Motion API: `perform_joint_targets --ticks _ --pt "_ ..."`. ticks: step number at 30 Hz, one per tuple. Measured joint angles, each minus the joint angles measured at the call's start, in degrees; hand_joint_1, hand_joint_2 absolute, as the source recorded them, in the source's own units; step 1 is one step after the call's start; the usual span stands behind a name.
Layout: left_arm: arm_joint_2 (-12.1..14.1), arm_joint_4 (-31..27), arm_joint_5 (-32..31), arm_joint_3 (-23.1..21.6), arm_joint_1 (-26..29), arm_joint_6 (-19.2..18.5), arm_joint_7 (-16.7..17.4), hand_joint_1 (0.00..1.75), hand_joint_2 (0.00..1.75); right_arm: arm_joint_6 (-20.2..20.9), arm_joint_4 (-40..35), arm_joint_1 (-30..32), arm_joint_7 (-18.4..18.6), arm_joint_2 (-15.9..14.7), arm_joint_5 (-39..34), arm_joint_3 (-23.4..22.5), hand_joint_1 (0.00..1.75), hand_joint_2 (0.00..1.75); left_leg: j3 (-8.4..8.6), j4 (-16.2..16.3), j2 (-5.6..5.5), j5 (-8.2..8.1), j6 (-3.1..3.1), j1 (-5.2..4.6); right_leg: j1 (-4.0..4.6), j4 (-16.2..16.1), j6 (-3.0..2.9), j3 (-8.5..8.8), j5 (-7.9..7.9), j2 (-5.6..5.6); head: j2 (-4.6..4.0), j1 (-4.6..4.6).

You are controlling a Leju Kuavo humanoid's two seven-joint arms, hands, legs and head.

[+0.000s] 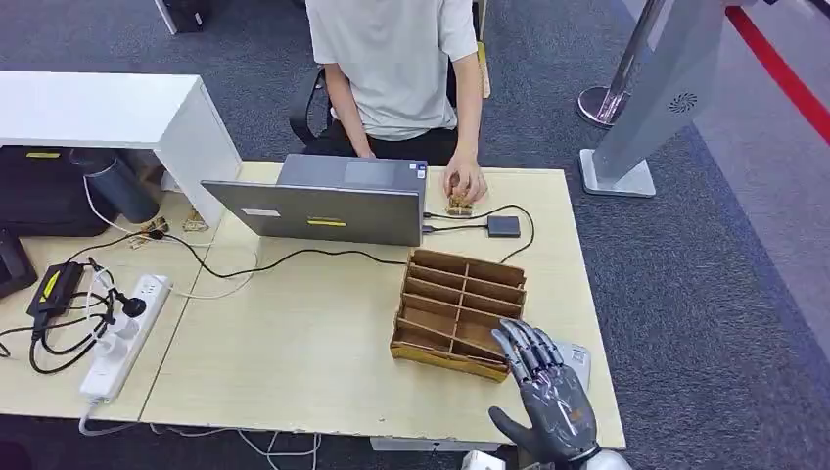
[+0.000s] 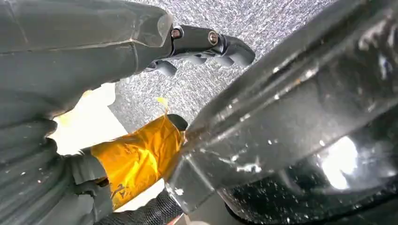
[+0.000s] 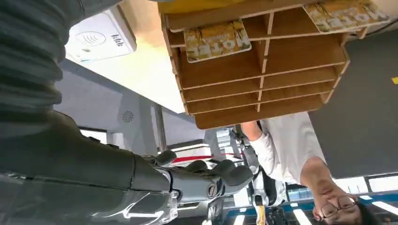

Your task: Pass the card to the sensor for recognition and then transmit it.

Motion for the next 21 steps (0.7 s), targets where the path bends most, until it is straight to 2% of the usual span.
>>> perform_joint_targets --ticks 7,21 --pt "-0.24 0.00 0.00 0.00 0.07 0.02 0.35 0.00 1.75 0.29 2.95 -1.81 0.98 1.44 -2.10 1.53 0.00 1.75 0.00 0.00 0.00 0.00 0.00 0.00 0.00 0.00 0.00 0.00 0.00 0.00 0.00 0.00" --pt "-0.48 0.00 -0.57 0.00 0.16 0.09 -0.46 0.00 1.75 2.89 6.31 -5.99 -0.09 6.49 -5.18 1.92 0.00 1.75 0.01 0.00 0.00 0.00 0.00 0.00 0.00 0.01 0.00 0.00 0.00 0.01 0.00 -0.02"
